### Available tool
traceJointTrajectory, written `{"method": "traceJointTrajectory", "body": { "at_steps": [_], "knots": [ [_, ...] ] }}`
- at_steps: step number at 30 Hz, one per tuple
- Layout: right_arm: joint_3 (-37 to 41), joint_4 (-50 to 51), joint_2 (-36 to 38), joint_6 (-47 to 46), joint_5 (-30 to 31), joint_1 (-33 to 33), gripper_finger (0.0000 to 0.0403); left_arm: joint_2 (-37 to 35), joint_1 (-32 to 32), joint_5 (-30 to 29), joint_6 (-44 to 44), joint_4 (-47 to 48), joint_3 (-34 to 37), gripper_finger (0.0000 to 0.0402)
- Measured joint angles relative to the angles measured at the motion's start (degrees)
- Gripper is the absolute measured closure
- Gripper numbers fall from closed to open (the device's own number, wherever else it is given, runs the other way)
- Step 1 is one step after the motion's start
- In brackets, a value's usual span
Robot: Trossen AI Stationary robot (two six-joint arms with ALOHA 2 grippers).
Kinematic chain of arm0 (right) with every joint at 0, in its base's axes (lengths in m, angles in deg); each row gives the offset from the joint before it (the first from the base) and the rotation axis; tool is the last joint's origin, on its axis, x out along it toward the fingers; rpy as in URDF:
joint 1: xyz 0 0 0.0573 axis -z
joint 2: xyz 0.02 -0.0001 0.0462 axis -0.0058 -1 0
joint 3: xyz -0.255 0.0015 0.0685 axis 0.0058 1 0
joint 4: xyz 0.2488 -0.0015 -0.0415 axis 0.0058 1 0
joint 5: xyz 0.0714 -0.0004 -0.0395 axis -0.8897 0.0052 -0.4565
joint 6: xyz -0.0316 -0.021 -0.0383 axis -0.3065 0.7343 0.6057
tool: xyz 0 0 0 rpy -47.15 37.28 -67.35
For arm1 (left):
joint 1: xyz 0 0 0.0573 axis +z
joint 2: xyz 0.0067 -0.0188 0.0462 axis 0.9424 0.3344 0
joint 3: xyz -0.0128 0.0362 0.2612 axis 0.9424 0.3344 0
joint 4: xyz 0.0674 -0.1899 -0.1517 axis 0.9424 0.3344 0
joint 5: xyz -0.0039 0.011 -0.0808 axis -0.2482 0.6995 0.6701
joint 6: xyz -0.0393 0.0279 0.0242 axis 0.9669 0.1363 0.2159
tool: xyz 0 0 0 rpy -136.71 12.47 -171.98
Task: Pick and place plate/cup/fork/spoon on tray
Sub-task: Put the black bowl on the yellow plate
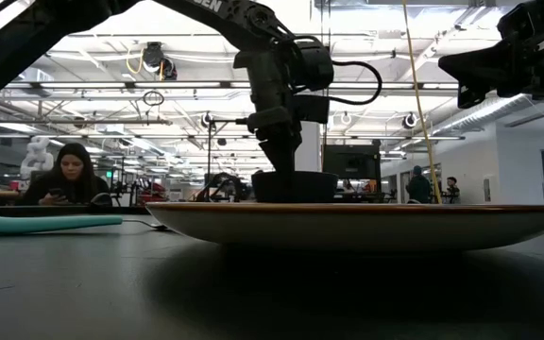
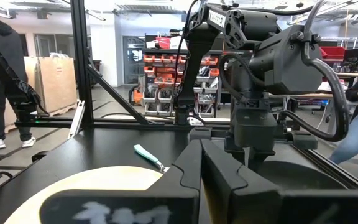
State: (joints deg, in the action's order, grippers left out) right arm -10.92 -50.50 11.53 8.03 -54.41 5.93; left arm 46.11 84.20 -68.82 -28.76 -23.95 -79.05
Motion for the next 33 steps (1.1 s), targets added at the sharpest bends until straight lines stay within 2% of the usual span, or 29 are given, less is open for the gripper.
{"method": "traceJointTrajectory", "body": {
  "at_steps": [6,23,33],
  "knots": [
    [0.0,0.0,0.0,0.0,0.0,0.0,0.0403,-0.2,-0.3,-4.3,-0.5,0.7,0.1,0.0396],
    [0.0,-0.4,-0.1,0.0,0.0,0.0,0.0403,-8.6,-3.3,-4.4,1.9,1.4,0.1,0.0395],
    [0.0,-0.4,-0.1,-0.2,0.0,0.0,0.0403,-8.8,-5.2,-4.3,1.8,1.5,0.1,0.0394]
  ]
}}
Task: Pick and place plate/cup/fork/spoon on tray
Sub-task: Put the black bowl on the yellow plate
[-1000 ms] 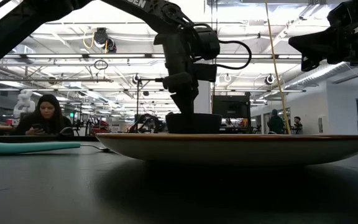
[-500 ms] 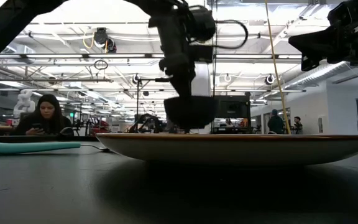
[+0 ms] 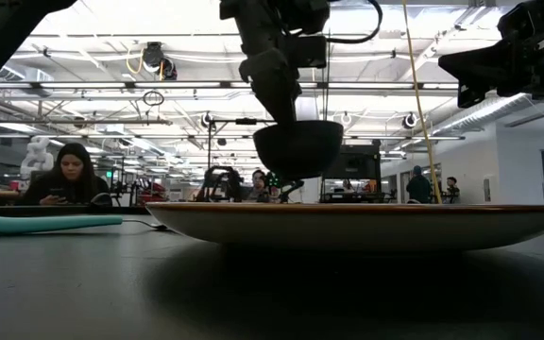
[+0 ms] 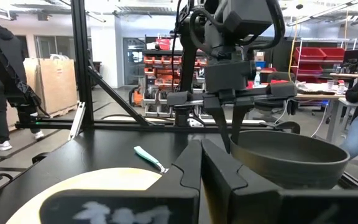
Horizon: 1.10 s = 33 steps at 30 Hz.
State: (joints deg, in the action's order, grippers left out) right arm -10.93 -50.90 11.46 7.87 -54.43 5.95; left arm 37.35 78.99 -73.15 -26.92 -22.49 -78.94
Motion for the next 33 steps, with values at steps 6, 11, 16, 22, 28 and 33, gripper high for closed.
{"method": "traceJointTrajectory", "body": {
  "at_steps": [6,11,16,22,28,33],
  "knots": [
    [0.0,0.0,0.0,0.0,0.0,0.0,0.0403,0.0,-0.1,0.0,0.3,0.2,0.0,0.0395],
    [0.0,0.0,0.0,0.0,0.0,0.0,0.0403,0.0,-1.2,0.0,0.9,0.3,0.0,0.0396],
    [0.0,0.0,0.0,0.0,0.0,0.0,0.0403,0.0,-4.8,0.0,2.5,1.5,0.0,0.0396],
    [0.0,0.0,0.0,0.0,0.0,0.0,0.0403,0.0,-10.7,0.0,3.3,1.1,0.0,0.0396],
    [0.0,0.0,0.0,0.0,0.0,0.0,0.0403,0.0,-14.0,0.0,3.7,0.6,0.0,0.0396],
    [0.0,0.0,0.0,0.0,0.0,0.0,0.0403,0.0,-14.6,0.0,4.2,0.5,0.0,0.0396]
  ]
}}
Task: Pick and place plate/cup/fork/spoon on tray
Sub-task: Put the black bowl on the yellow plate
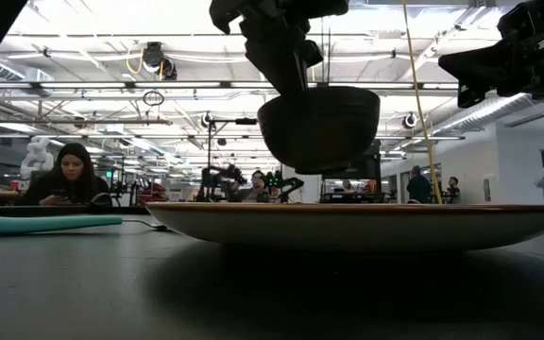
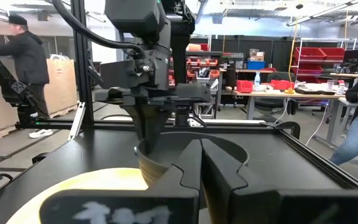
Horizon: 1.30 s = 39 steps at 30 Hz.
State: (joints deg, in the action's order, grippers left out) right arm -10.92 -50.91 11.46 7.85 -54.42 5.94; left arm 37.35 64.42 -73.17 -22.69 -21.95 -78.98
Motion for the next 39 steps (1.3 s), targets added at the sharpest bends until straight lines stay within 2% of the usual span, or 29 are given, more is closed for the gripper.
{"method": "traceJointTrajectory", "body": {
  "at_steps": [23,39],
  "knots": [
    [0.0,0.0,0.0,0.0,0.0,0.0,0.0403,0.0,-0.3,0.0,1.5,0.3,0.0,0.0392],
    [0.0,0.0,0.0,0.0,0.0,0.0,0.0403,0.0,-5.0,0.2,5.2,0.4,0.0,0.039]
  ]
}}
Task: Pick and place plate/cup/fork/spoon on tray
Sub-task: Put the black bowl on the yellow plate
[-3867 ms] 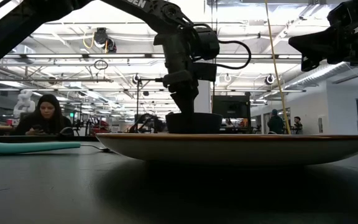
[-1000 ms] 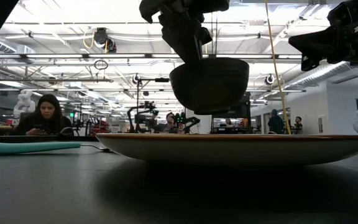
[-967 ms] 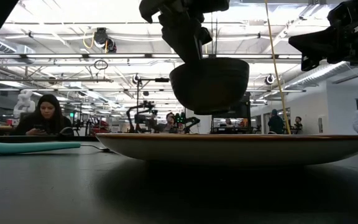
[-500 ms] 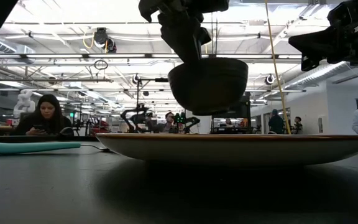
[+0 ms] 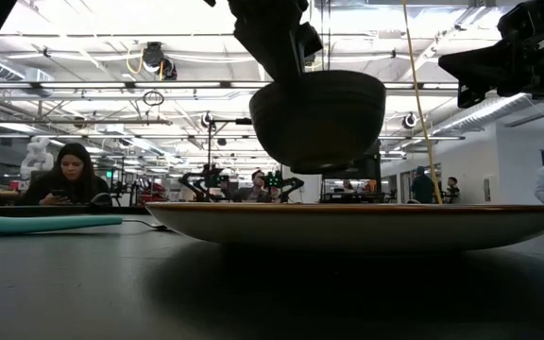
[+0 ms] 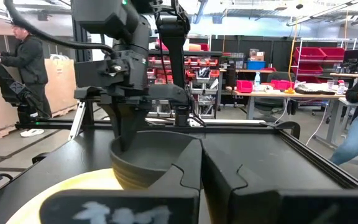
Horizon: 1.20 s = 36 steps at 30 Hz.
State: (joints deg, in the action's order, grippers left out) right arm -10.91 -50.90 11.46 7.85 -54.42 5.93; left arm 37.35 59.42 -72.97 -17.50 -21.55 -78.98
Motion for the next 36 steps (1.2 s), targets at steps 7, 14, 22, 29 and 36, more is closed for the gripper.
{"method": "traceJointTrajectory", "body": {
  "at_steps": [7,14,22,29,36],
  "knots": [
    [0.0,0.0,0.0,0.0,0.0,0.0,0.0403,0.0,-2.0,4.2,1.8,-1.3,0.0,0.0393],
    [0.0,0.0,0.0,0.0,0.0,0.0,0.0403,0.0,-4.2,4.5,2.3,-3.2,0.0,0.0395],
    [0.0,0.0,0.0,0.0,0.0,0.0,0.0403,0.0,-4.4,4.5,3.1,-3.1,0.0,0.0395],
    [0.0,0.1,0.0,0.1,0.0,0.0,0.0403,0.0,-4.4,4.5,3.8,-3.1,0.0,0.0396],
    [0.0,0.6,0.0,0.8,0.0,0.0,0.0403,0.0,-4.6,3.9,5.7,-4.6,0.0,0.0396]
  ]
}}
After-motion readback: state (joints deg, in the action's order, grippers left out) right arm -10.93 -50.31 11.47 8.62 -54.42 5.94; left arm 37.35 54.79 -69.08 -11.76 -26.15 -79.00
